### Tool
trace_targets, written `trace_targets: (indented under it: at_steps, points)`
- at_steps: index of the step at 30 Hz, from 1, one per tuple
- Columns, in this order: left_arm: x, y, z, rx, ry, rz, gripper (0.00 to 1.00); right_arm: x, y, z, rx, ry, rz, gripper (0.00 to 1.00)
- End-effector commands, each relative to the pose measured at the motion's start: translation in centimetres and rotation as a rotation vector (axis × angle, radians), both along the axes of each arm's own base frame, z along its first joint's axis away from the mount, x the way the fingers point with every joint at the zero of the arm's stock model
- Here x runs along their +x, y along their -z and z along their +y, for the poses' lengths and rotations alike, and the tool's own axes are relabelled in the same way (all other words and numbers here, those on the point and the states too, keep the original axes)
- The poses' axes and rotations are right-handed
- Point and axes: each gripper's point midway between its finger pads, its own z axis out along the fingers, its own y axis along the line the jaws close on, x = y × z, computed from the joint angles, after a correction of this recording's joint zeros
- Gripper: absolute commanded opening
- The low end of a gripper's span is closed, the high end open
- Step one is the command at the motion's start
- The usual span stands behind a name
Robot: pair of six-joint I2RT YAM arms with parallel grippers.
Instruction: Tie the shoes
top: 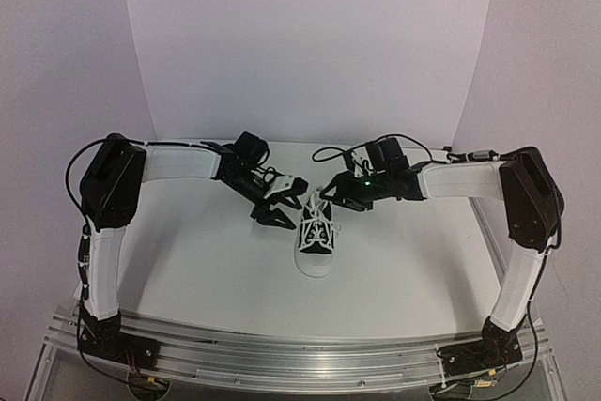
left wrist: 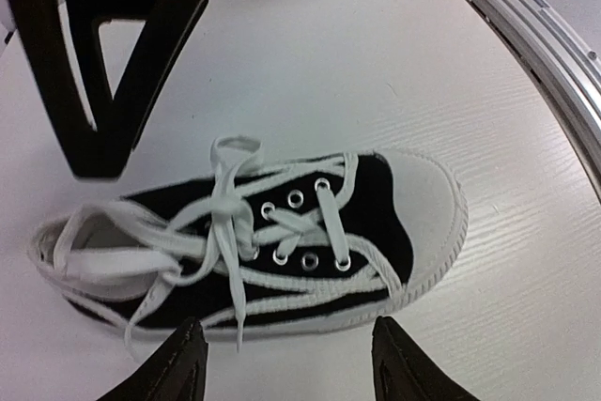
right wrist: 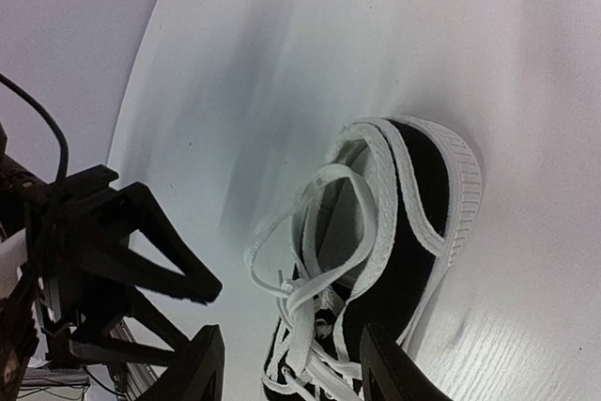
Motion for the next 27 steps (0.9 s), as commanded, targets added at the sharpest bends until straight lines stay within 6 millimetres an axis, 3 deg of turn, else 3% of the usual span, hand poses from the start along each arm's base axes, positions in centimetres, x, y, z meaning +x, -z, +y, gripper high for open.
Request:
trace_targets:
  at_steps: [1, 8, 12, 16, 23, 27]
  points:
    - [1.7, 0.4, -1.6, -0.03, -0.052, -0.067, 0.55, -0.3, -2.2, -0.4, 0.023, 0.015, -0.049, 0.5]
    - [2.2, 2.4, -2.2, 0.032, -0.082, -0.021, 0.3, -0.8, -2.1, -0.8, 0.016, 0.013, -0.05, 0.5]
    - [1.5, 3.3, -2.2, 0.046, -0.067, 0.002, 0.34, -0.9, -1.9, -0.9, 0.01, 0.015, -0.048, 0.5]
    - [2.3, 3.7, -2.9, 0.049, -0.094, 0.005, 0.34, -1.0, -1.8, -0.8, 0.014, 0.008, -0.044, 0.5]
    - [2.3, 4.0, -2.8, 0.075, -0.102, 0.01, 0.02, -1.4, -1.5, -1.2, 0.009, 0.012, -0.035, 0.5]
    - [1.8, 3.1, -2.2, 0.099, -0.099, 0.016, 0.0, -1.5, -1.4, -1.2, 0.009, 0.013, -0.03, 0.5]
